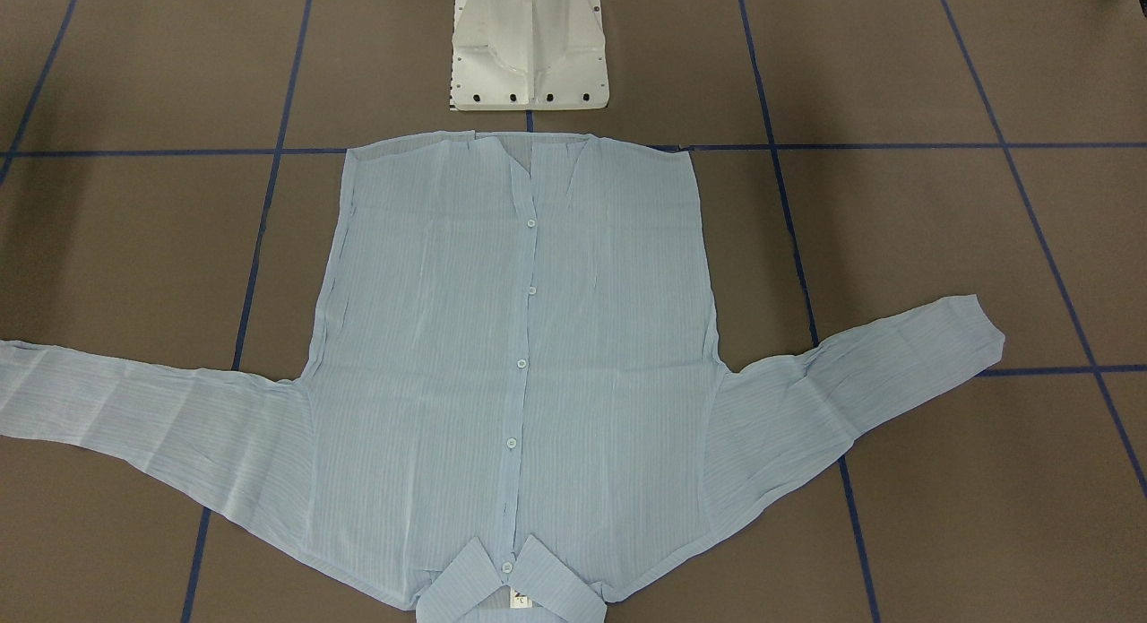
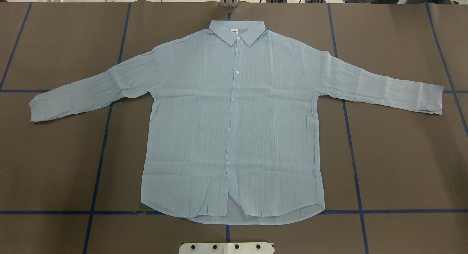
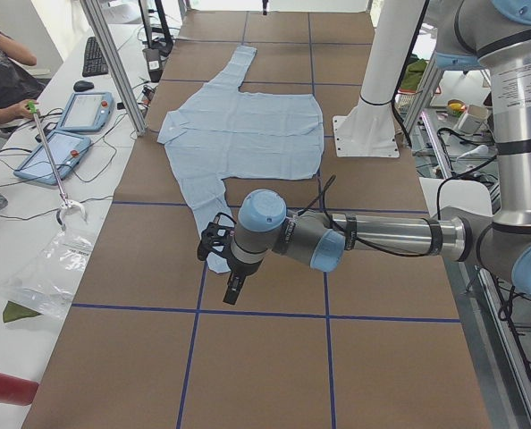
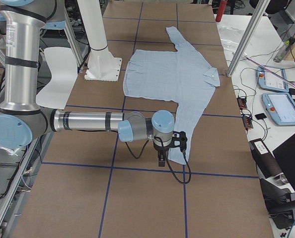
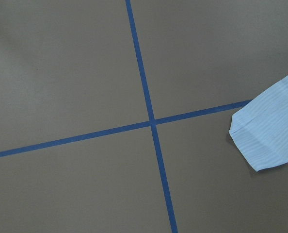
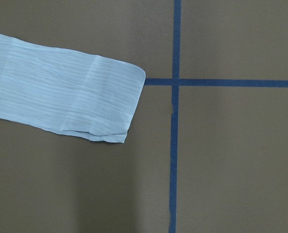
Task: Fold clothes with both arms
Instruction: 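Move the right gripper toward the sleeve cuff nearest it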
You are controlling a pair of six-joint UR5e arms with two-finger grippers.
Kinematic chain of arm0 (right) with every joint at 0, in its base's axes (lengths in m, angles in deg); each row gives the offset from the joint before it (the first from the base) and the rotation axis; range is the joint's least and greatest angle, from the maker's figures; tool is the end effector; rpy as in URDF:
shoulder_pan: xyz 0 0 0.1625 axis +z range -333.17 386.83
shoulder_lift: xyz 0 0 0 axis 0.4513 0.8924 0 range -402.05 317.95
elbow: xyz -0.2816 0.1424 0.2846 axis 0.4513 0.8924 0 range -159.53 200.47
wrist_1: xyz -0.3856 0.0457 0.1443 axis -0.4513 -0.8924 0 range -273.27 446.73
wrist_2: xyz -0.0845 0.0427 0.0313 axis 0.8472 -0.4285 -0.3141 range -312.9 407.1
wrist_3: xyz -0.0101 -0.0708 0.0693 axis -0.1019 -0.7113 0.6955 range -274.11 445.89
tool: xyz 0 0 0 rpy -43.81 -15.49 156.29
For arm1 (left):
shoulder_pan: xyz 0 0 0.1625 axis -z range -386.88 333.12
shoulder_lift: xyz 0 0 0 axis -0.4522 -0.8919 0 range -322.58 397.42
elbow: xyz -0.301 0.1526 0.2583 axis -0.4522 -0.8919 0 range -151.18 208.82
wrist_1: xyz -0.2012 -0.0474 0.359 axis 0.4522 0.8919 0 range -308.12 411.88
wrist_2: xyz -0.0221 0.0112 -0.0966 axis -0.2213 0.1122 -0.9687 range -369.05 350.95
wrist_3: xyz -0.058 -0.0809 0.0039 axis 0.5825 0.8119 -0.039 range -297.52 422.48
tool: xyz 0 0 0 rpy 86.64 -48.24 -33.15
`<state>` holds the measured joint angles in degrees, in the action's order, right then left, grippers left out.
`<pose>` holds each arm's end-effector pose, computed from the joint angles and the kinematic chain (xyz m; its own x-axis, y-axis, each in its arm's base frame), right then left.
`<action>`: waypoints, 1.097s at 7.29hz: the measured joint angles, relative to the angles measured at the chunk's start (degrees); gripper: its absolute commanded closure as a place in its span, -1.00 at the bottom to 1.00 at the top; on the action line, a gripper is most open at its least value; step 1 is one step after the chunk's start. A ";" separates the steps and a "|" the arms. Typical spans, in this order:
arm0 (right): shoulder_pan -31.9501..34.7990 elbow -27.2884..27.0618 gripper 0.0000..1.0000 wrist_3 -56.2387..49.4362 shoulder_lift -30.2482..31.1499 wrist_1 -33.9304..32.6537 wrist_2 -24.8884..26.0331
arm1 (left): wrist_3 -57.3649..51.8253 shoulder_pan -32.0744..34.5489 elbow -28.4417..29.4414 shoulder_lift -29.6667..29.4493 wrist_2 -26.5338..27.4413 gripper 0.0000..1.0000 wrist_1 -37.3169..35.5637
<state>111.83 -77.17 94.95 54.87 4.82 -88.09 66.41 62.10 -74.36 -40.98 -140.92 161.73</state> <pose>0.0231 -0.4540 0.6335 0.6975 -0.0127 0.7165 -0.0239 0.9989 0.0409 -0.0592 -0.4277 0.6005 0.7396 0.1928 -0.6449 0.0342 0.9461 0.3221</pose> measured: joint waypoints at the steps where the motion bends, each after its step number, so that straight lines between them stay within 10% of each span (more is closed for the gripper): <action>1: 0.03 -0.10 -1.00 -0.02 -0.46 -0.92 -0.03 | 0.12 -0.04 -0.08 -0.21 -0.16 -1.00 0.19; 8: 0.15 -0.10 -1.00 0.82 -0.99 -1.16 -0.35 | 0.60 -0.05 -1.88 0.67 -1.36 -1.00 1.36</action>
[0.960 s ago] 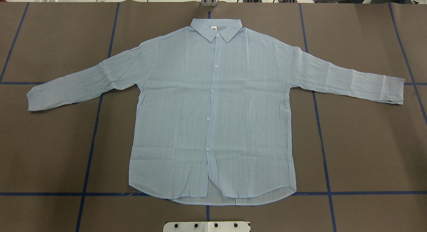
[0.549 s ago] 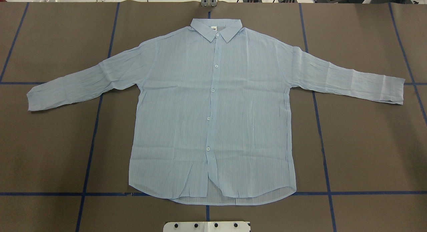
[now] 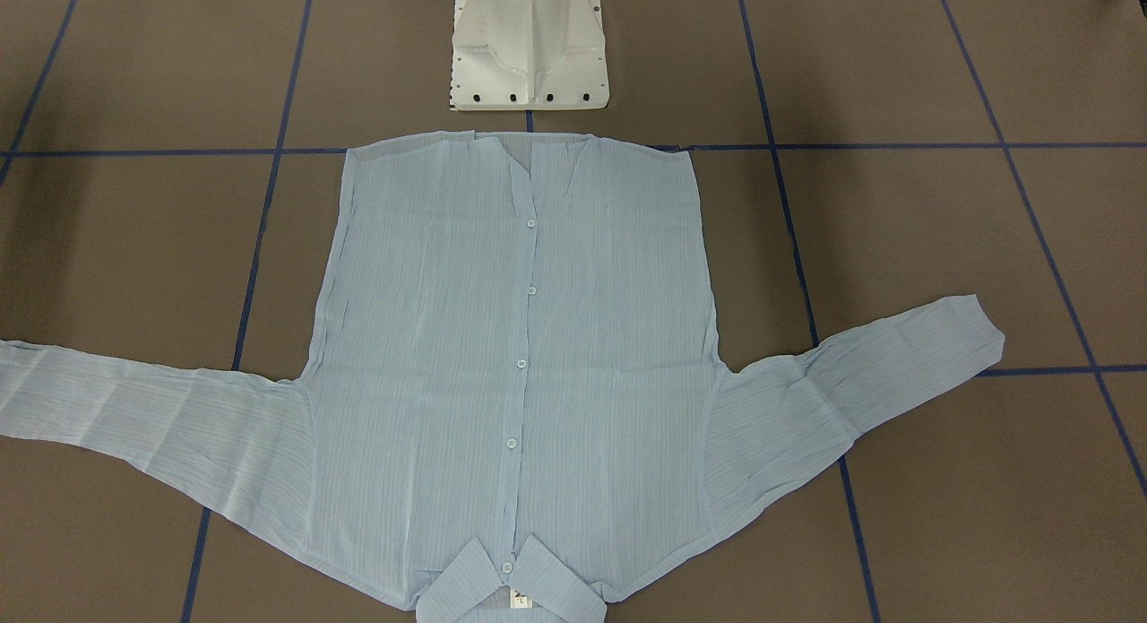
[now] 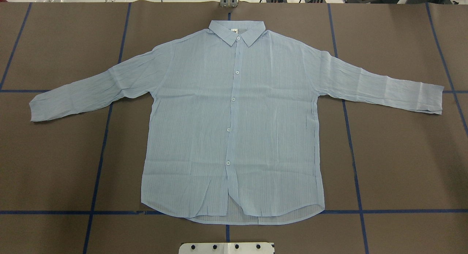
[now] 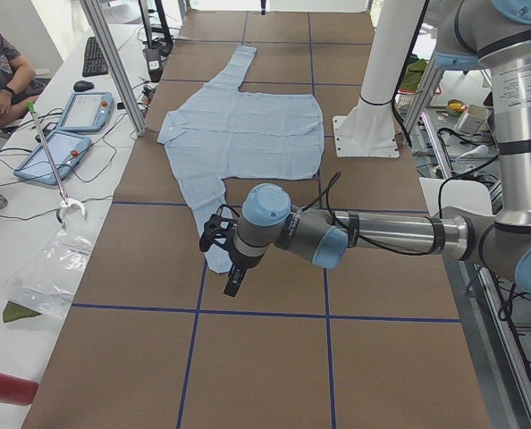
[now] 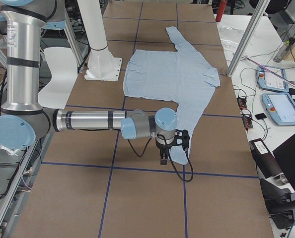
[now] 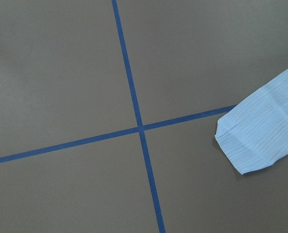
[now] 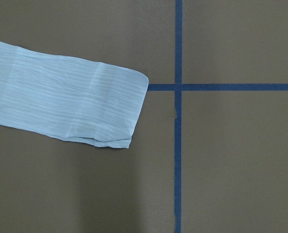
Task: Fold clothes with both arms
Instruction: 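Move the right gripper toward the sleeve cuff nearest it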
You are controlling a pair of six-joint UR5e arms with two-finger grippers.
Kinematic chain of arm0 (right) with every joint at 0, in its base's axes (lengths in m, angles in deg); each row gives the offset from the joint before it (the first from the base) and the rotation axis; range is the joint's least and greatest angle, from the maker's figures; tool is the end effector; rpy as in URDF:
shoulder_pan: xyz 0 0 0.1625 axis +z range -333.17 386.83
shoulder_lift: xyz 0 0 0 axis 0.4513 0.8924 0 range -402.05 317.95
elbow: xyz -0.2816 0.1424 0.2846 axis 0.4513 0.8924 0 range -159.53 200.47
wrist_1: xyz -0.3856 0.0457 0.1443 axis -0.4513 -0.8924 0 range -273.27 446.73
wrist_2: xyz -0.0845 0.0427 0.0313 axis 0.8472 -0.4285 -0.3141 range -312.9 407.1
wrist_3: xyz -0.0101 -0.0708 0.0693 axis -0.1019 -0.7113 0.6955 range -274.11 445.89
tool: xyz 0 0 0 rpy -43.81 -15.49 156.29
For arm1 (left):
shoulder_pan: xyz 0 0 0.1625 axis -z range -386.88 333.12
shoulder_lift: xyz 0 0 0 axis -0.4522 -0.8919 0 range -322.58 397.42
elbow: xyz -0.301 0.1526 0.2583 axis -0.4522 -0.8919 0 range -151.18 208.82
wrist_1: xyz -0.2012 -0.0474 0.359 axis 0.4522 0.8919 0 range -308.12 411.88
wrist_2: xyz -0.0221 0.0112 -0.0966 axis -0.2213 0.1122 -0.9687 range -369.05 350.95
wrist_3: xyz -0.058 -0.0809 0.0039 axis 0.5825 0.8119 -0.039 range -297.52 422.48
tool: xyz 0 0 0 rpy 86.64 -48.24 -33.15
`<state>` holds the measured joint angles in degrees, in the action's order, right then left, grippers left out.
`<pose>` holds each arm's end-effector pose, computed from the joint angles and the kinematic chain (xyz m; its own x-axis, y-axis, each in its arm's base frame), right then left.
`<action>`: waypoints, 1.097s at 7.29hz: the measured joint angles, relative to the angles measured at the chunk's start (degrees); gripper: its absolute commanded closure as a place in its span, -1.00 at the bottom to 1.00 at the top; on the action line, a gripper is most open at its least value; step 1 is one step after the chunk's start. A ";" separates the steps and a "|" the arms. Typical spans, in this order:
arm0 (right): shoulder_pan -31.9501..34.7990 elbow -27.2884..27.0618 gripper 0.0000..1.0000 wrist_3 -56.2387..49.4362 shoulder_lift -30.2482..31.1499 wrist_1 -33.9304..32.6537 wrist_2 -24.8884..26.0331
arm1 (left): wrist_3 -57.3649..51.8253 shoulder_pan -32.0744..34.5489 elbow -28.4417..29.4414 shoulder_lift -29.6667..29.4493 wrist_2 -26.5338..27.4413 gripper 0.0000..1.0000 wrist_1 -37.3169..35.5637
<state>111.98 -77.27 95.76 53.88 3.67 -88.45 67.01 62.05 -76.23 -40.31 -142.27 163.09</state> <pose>0.0233 -0.4609 0.6265 0.6927 0.0037 0.7212 -0.0356 0.9989 0.0290 -0.0572 -0.4233 0.5845 0.7225 0.2190 -0.6558 0.0402 0.9336 0.3561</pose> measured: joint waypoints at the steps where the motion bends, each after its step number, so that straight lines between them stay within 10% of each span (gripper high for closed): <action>1: -0.26 0.00 -1.00 0.06 -0.05 0.04 -0.02 | 0.02 0.00 -0.25 0.13 -0.24 -1.00 0.06; 5: -2.65 3.14 -0.96 0.36 -2.07 0.95 0.23 | 0.01 -0.10 -0.89 0.25 -1.83 -1.00 1.30; 8: -4.40 21.25 -0.88 3.18 -12.76 12.67 0.33 | 1.37 -0.08 -1.17 0.44 -2.23 -1.00 1.84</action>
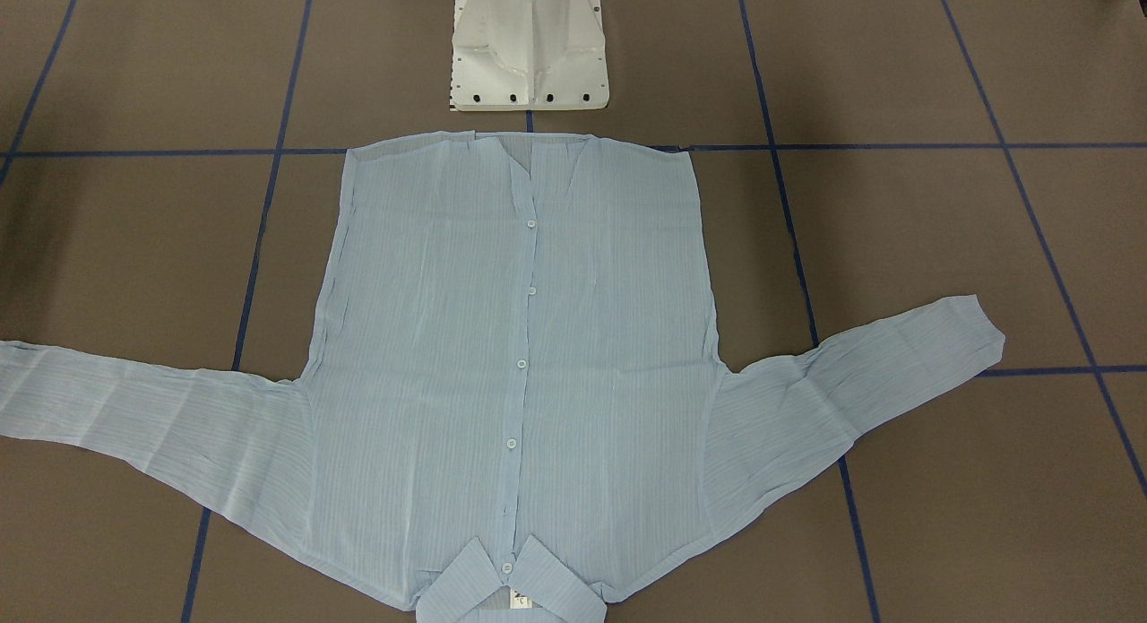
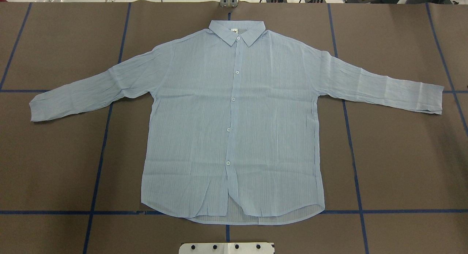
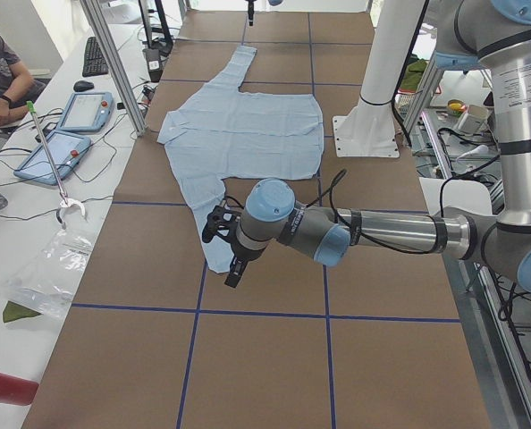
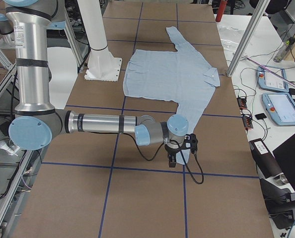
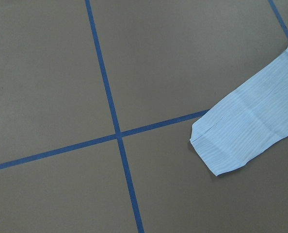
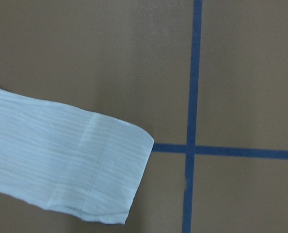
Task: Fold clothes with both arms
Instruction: 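Move the right gripper toward the sleeve cuff nearest it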
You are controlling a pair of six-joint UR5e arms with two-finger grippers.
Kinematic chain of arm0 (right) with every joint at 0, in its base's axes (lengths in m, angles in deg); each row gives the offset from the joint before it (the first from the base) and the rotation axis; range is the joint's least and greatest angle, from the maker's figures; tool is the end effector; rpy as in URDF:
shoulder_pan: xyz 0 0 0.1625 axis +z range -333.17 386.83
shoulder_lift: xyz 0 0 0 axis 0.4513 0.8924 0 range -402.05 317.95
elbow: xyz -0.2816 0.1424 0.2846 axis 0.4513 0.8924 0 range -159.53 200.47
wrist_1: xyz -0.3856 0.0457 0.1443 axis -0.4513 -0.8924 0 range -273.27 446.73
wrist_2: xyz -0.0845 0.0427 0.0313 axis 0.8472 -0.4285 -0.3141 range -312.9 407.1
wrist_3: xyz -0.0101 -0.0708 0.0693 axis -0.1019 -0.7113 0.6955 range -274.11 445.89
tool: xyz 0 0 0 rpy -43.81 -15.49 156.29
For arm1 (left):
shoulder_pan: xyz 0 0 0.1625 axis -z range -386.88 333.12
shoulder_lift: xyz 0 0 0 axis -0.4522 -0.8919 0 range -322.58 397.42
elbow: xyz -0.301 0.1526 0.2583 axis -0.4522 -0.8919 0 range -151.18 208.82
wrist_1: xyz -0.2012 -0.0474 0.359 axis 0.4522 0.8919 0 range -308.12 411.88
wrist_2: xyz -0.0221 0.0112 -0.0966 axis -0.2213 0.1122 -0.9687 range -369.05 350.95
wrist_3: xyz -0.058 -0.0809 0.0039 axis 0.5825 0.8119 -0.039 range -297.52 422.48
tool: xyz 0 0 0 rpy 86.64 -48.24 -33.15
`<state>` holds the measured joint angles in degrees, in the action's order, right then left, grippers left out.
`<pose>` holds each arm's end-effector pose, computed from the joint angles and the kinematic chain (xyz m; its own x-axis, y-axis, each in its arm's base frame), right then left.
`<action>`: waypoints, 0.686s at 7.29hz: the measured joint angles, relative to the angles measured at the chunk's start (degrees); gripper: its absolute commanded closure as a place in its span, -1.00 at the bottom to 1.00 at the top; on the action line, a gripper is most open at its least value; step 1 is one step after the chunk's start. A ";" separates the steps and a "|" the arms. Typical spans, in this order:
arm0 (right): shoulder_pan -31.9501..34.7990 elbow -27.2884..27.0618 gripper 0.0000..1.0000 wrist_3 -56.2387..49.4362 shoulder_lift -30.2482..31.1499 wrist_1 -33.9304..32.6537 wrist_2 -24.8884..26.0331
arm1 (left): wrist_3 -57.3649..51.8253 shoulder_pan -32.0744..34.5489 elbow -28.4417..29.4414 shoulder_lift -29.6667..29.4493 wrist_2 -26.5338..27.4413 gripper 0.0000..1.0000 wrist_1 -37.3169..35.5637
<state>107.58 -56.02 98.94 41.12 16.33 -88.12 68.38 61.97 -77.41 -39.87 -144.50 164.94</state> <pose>-0.0271 -0.5558 0.6761 0.6878 -0.0458 0.7245 0.0015 0.9981 0.0617 -0.0539 -0.4196 0.5708 0.6932 0.2393 -0.6799 0.0536 0.9235 0.3797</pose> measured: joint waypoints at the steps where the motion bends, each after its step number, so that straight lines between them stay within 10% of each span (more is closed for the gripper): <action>1: -0.98 4.24 -0.86 0.79 -2.68 2.25 0.05 | 1.22 0.00 -0.16 0.02 0.03 -1.00 0.02; 5: -6.35 11.03 -0.72 1.53 -6.95 7.51 3.45 | 2.18 0.00 -0.38 0.01 0.42 -1.00 0.13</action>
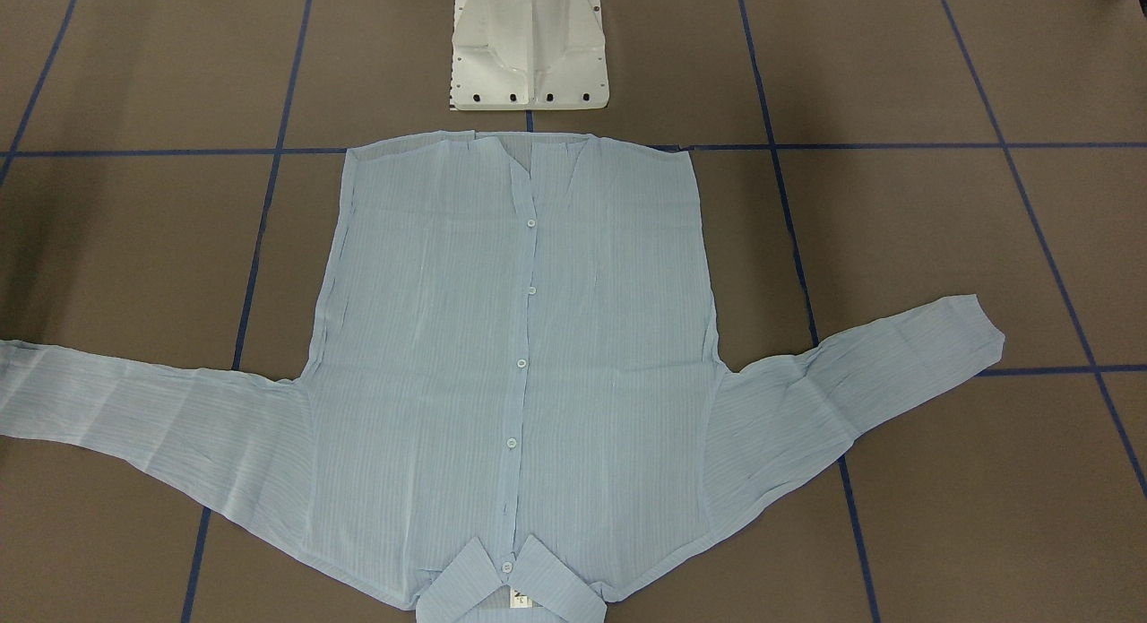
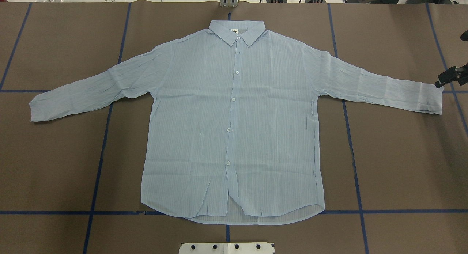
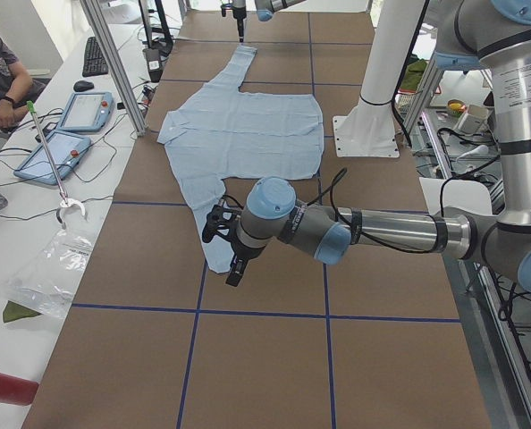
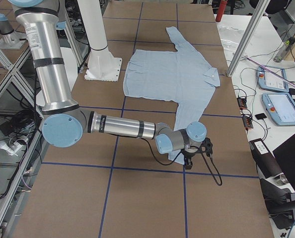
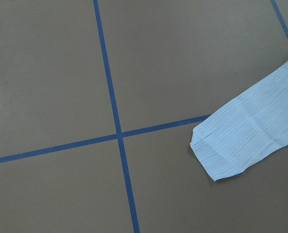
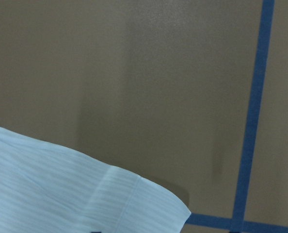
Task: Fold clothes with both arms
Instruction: 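Move the right gripper toward the sleeve cuff nearest it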
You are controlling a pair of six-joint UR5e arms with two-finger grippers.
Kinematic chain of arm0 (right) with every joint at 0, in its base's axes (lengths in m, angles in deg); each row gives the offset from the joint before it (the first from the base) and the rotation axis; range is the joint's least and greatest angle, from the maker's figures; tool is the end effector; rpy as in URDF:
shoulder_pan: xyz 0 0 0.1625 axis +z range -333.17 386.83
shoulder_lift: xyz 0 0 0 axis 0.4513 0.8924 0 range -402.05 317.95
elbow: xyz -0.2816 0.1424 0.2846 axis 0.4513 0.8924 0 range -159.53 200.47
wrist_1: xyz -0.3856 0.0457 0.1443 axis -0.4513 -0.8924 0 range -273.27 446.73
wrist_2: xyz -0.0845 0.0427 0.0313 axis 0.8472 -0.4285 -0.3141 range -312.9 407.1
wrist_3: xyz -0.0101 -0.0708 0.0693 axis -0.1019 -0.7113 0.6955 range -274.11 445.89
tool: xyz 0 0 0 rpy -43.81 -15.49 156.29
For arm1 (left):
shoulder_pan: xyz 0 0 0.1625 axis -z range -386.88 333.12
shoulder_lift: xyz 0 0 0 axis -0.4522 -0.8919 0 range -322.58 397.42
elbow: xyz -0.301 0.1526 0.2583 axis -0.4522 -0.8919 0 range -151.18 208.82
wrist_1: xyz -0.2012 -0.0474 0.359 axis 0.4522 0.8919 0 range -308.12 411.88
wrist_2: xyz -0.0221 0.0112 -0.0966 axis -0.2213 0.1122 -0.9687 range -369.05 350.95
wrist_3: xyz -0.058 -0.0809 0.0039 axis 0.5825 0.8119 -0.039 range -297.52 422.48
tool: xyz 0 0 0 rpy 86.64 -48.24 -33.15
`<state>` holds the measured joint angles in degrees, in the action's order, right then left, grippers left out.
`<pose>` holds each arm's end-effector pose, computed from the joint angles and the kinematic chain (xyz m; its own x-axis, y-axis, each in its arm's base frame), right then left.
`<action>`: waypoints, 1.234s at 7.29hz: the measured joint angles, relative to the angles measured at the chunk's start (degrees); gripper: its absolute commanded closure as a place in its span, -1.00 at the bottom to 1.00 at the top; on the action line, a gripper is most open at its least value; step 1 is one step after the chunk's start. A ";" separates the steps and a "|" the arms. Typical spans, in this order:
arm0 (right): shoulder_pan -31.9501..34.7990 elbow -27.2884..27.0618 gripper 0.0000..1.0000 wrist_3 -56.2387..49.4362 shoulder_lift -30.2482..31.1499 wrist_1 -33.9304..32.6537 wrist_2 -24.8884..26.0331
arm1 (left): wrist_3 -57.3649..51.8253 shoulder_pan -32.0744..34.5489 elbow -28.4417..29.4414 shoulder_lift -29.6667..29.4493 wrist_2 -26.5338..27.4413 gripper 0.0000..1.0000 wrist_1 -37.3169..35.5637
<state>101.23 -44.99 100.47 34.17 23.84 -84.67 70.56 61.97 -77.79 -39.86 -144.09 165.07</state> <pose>-0.0977 -0.5989 0.6916 0.7113 -0.1364 0.6895 0.0817 0.9904 0.1116 -0.0544 -0.4198 0.5677 0.6956 0.2079 -0.6877 0.0807 0.9285 0.3623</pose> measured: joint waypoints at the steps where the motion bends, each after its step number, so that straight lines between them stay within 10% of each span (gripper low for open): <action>1: -0.41 1.21 -0.64 0.01 -0.85 0.30 0.67 | 0.01 0.00 0.00 0.00 -0.01 -1.00 0.01; 6: -1.51 5.63 -0.31 -0.13 -2.73 0.81 2.23 | 0.01 0.00 -0.15 -0.05 -0.24 -1.00 -0.02; 7: -1.62 6.15 -0.05 -0.15 -2.77 0.79 2.37 | 0.06 0.00 -0.24 -0.06 -0.36 -1.00 -0.02; 8: -1.72 6.61 0.79 -0.16 -2.78 0.81 2.39 | 0.33 0.00 -0.35 -0.06 -0.46 -1.00 -0.03; 9: -1.75 6.84 1.00 -0.16 -2.77 0.82 2.40 | 0.75 0.00 -0.43 -0.06 -0.53 -1.00 -0.01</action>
<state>99.47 -38.15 100.31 31.40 24.67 -82.27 71.30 61.97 -78.22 -39.92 -144.61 165.06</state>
